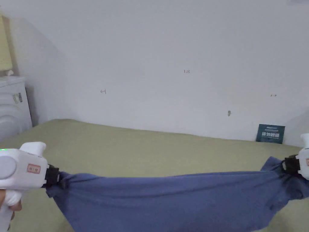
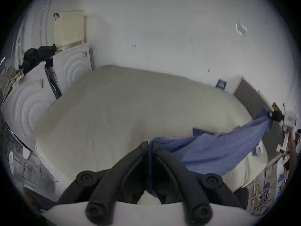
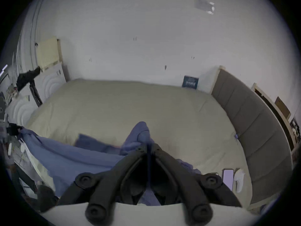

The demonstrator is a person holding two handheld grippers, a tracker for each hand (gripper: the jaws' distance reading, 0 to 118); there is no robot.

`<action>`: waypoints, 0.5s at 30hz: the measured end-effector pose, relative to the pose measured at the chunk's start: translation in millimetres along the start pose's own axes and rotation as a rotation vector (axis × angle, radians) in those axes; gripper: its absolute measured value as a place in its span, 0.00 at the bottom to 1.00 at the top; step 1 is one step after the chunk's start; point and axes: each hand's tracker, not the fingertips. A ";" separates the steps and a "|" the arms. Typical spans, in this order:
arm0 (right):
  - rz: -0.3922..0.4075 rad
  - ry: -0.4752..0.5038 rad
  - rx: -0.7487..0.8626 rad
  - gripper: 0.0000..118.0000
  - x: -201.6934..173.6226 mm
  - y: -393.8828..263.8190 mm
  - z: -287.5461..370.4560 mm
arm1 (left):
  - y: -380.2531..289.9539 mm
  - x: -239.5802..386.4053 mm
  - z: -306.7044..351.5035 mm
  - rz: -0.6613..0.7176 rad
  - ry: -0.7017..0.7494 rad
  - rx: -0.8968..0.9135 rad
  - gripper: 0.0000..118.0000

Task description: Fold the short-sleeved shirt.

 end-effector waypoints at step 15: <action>-0.012 -0.132 0.179 0.01 7.2 90.0 40.2 | 115.2 58.2 7.7 -0.050 0.064 0.171 0.03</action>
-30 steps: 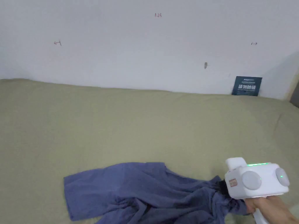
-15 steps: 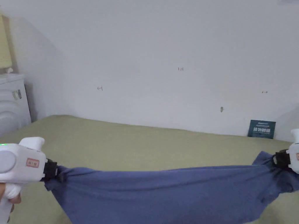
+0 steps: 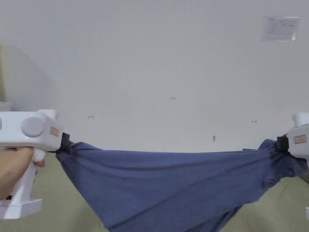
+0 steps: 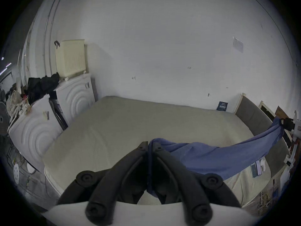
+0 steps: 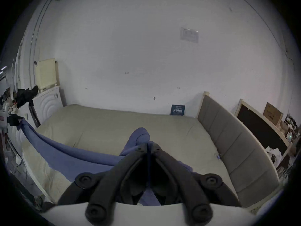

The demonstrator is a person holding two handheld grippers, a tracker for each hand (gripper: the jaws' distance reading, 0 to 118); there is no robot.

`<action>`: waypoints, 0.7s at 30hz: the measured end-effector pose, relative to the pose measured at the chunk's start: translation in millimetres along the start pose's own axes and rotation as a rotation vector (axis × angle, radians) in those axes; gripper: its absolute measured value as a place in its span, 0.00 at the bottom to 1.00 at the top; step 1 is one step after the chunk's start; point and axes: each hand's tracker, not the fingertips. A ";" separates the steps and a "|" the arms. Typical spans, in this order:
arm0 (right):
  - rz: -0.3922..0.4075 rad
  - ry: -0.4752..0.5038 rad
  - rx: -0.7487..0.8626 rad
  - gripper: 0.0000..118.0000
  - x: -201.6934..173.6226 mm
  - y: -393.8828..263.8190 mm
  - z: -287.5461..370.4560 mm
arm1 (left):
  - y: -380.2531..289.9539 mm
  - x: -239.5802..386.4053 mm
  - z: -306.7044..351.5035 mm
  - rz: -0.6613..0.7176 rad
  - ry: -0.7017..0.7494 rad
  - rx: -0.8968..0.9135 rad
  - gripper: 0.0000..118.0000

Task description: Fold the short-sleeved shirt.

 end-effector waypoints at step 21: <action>-0.023 -0.164 0.070 0.01 -9.5 93.9 -166.7 | 132.7 50.1 -162.6 0.018 0.073 0.080 0.03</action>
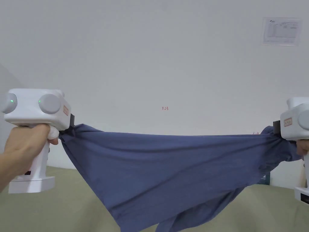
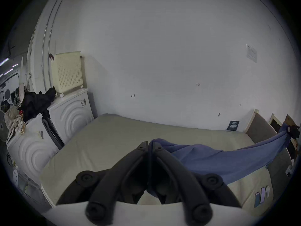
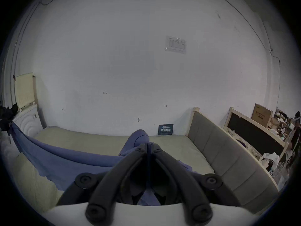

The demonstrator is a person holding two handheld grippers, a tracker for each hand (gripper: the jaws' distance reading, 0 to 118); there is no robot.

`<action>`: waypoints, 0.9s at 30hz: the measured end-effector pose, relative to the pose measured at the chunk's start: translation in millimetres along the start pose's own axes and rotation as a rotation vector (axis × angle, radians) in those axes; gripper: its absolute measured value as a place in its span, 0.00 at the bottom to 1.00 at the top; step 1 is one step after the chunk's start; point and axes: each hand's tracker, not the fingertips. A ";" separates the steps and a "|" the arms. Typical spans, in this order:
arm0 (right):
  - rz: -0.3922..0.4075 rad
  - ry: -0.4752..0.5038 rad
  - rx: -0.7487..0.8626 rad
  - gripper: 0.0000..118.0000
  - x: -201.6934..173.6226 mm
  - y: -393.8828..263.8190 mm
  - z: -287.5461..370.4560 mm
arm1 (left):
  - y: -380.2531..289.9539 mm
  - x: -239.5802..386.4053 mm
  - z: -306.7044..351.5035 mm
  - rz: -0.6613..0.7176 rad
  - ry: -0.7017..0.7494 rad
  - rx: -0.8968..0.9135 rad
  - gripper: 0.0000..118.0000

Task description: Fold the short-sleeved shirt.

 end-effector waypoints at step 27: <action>-0.116 0.094 -0.443 0.01 81.3 -419.9 193.8 | -395.1 -72.1 129.8 -0.034 -0.166 -0.457 0.03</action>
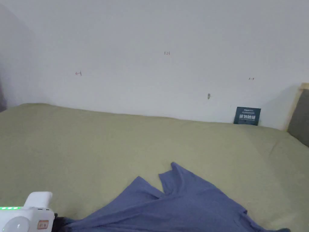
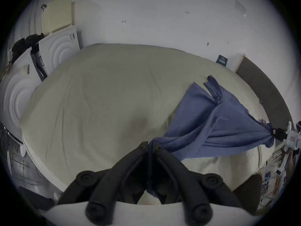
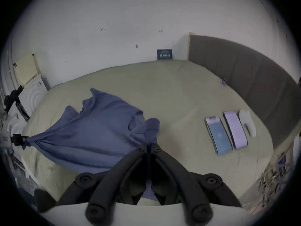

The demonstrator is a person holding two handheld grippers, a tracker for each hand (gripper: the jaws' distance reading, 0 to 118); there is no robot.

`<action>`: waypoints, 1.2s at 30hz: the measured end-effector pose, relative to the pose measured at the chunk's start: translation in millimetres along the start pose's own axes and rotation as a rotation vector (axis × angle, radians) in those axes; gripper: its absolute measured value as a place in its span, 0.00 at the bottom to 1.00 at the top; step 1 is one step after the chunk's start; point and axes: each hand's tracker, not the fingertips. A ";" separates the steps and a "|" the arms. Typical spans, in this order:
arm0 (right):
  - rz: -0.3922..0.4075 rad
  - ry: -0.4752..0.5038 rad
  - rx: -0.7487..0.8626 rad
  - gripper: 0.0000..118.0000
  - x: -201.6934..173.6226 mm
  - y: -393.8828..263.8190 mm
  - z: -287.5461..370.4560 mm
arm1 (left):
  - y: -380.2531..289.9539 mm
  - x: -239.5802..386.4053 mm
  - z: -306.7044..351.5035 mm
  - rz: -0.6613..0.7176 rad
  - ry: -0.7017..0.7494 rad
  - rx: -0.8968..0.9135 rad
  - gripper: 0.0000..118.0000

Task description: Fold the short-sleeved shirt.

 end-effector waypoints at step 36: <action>0.134 0.158 0.088 0.00 -104.4 -69.3 59.3 | -83.7 -25.3 -32.8 -0.061 0.010 -0.103 0.94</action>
